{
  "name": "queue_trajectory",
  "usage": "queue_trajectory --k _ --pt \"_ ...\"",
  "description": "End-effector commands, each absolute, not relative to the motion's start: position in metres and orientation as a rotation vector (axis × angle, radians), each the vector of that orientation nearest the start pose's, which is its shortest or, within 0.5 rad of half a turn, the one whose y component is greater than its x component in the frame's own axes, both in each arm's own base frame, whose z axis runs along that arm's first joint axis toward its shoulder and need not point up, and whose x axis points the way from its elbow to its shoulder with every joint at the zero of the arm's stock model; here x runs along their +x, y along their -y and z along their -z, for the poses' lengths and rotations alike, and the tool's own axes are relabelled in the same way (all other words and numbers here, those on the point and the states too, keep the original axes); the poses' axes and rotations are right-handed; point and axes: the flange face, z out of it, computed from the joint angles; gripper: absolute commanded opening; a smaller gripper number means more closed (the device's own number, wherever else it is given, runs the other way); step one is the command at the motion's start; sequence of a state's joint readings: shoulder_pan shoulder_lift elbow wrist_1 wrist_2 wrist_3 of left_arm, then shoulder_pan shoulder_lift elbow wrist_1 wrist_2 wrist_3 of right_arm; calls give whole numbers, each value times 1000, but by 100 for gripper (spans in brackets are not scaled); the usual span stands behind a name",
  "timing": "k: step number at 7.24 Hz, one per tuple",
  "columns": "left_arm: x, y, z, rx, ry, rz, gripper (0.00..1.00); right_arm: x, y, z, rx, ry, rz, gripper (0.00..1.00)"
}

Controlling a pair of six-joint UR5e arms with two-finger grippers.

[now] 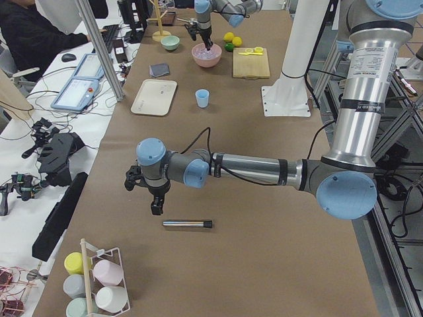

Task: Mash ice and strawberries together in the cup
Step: 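Lift the ice cube and carry it with the right gripper to the cup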

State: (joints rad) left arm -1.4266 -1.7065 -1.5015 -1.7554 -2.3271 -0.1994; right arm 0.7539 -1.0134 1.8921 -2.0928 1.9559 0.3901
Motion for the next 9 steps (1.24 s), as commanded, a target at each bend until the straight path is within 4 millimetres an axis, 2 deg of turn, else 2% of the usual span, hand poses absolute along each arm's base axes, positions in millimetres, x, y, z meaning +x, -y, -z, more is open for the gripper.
queue_trajectory --k 1,2,3,4,5,6,9 --pt "17 566 -602 109 -782 -43 98 -399 474 -204 96 607 387 11" --pt "17 566 -603 107 -782 -43 98 -421 472 -164 108 646 351 10" --pt "17 567 -601 110 -782 -44 98 -441 467 -137 118 684 326 10" --pt "17 567 -600 112 -782 -45 98 -466 470 -132 168 738 330 9" --pt "17 567 -597 117 -783 -45 98 -500 486 -127 289 800 317 8" --pt "17 567 -595 118 -785 -44 98 -535 492 -136 336 814 295 8" --pt "16 565 -599 112 -783 -42 98 -561 485 -109 367 838 314 8"
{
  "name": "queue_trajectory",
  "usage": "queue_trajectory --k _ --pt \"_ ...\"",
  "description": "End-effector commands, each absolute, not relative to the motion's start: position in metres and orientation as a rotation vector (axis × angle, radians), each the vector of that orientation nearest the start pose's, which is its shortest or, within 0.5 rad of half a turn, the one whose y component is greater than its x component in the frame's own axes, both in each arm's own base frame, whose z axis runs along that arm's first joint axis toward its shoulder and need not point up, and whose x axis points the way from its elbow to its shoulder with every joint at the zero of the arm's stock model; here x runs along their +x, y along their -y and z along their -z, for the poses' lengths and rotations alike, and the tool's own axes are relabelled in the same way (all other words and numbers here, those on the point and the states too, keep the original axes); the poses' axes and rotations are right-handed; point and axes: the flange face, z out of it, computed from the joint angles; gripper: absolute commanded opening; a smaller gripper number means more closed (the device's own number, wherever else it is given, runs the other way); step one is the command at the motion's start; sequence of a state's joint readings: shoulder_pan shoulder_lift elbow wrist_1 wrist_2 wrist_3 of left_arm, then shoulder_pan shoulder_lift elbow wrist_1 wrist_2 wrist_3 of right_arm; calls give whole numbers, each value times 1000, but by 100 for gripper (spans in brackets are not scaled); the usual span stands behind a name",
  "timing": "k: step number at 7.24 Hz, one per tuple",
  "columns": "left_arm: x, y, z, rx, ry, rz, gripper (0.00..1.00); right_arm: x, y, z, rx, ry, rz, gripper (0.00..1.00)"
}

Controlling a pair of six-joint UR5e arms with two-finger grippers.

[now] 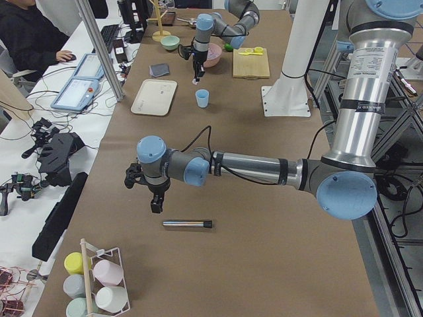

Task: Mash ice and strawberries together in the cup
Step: 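Lift the ice cube and carry it with the right gripper to the cup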

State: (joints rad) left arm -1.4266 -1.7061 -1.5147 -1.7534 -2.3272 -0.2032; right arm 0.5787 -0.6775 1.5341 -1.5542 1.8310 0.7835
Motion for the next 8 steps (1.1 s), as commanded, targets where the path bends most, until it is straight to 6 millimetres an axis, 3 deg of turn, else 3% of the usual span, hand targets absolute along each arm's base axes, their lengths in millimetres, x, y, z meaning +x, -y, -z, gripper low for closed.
queue_trajectory --k 1,3,4,5,6,8 --pt "16 565 -601 108 -782 -40 98 -564 481 -107 366 844 321 7" --pt "16 564 -602 106 -782 -38 98 -573 471 -108 355 847 325 8" --pt "16 564 -604 103 -782 -39 98 -575 469 -111 352 846 330 20" --pt "16 564 -603 105 -782 -39 98 -577 465 -108 376 894 319 56" --pt "16 563 -603 105 -782 -39 98 -577 464 -107 385 914 310 98" --pt "16 563 -602 105 -782 -38 98 -575 463 -116 380 908 309 99"
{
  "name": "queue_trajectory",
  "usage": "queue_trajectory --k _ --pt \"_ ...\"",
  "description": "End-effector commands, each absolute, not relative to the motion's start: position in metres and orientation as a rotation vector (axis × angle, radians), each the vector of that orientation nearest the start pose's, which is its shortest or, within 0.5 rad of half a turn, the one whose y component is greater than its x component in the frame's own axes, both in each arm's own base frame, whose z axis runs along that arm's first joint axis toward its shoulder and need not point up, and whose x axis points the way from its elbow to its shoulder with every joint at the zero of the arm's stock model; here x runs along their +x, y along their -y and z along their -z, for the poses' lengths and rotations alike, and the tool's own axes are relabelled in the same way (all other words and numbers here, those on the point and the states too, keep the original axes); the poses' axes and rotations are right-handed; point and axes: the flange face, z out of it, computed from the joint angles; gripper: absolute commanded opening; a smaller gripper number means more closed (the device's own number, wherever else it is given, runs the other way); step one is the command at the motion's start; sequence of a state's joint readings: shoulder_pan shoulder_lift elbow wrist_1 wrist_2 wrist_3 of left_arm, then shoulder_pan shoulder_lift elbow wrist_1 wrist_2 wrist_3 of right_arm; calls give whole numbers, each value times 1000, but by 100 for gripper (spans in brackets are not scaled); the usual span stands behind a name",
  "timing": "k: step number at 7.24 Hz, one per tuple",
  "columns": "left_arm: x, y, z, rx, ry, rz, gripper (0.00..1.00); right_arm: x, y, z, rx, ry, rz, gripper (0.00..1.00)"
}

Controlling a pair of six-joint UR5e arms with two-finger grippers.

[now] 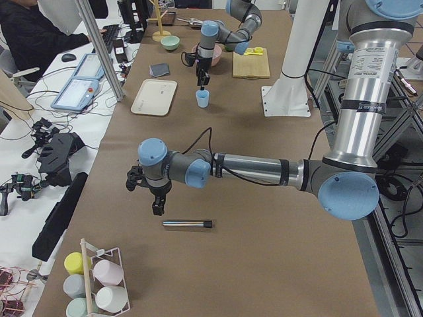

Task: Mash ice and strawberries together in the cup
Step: 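Open the right gripper to drop the ice cube into the cup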

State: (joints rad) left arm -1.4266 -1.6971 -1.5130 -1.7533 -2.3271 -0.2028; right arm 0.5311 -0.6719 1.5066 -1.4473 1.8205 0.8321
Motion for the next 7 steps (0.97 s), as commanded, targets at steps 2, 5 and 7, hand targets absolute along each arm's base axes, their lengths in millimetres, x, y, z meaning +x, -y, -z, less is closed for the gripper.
queue_trajectory --k 2,5,7 --pt "21 563 -601 102 -781 -45 98 -556 479 -128 373 893 300 99" --pt "90 561 -578 97 -808 -77 98 -472 503 -191 331 880 368 100" --pt "160 549 -545 83 -854 -69 98 -408 515 -240 318 854 368 100"
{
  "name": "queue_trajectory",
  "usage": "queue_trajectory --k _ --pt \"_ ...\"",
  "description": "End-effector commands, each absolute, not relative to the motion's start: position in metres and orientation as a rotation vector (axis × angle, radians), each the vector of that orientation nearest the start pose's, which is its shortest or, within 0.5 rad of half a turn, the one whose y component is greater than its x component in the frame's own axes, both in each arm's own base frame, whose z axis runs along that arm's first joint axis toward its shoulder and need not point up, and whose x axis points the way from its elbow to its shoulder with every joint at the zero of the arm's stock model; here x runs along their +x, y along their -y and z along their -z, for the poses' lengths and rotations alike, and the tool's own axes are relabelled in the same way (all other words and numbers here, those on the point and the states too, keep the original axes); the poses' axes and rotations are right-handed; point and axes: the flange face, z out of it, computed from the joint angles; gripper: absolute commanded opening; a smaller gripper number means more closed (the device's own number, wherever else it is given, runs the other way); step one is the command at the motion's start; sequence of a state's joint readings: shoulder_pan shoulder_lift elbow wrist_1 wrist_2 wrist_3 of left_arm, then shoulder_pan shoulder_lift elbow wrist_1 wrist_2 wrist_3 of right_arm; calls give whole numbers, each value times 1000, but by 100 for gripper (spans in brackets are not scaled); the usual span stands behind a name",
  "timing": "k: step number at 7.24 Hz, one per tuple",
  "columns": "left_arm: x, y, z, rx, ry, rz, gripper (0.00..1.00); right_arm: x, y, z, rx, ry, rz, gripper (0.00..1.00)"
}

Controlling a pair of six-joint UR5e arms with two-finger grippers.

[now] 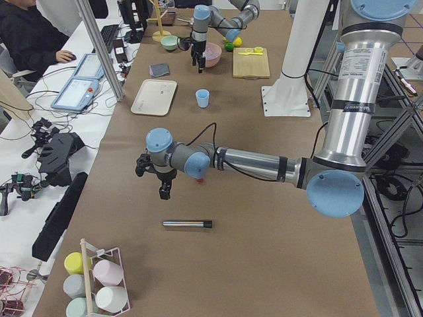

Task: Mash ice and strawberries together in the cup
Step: 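Withdraw the right arm past the bowl while the left gripper lifts the strawberry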

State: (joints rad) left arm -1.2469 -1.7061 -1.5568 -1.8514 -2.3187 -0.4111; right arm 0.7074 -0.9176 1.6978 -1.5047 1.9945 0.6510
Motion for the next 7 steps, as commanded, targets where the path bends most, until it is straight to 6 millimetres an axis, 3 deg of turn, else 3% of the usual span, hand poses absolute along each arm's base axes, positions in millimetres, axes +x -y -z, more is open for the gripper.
queue_trajectory --k 1,2,3,4,5,6,7 --pt "191 539 -542 97 -850 -117 98 -375 529 -266 311 846 397 100" --pt "218 527 -545 106 -839 -162 98 -348 537 -295 307 823 416 100" --pt "238 516 -546 90 -849 -181 98 -333 543 -303 302 826 412 99" --pt "250 501 -554 86 -857 -209 98 -330 546 -306 295 826 407 100" --pt "244 485 -572 114 -872 -238 96 -328 548 -306 298 827 406 99" --pt "246 478 -585 113 -872 -252 89 -326 549 -306 299 826 406 99" --pt "260 473 -591 96 -865 -270 89 -326 549 -306 301 825 409 99"
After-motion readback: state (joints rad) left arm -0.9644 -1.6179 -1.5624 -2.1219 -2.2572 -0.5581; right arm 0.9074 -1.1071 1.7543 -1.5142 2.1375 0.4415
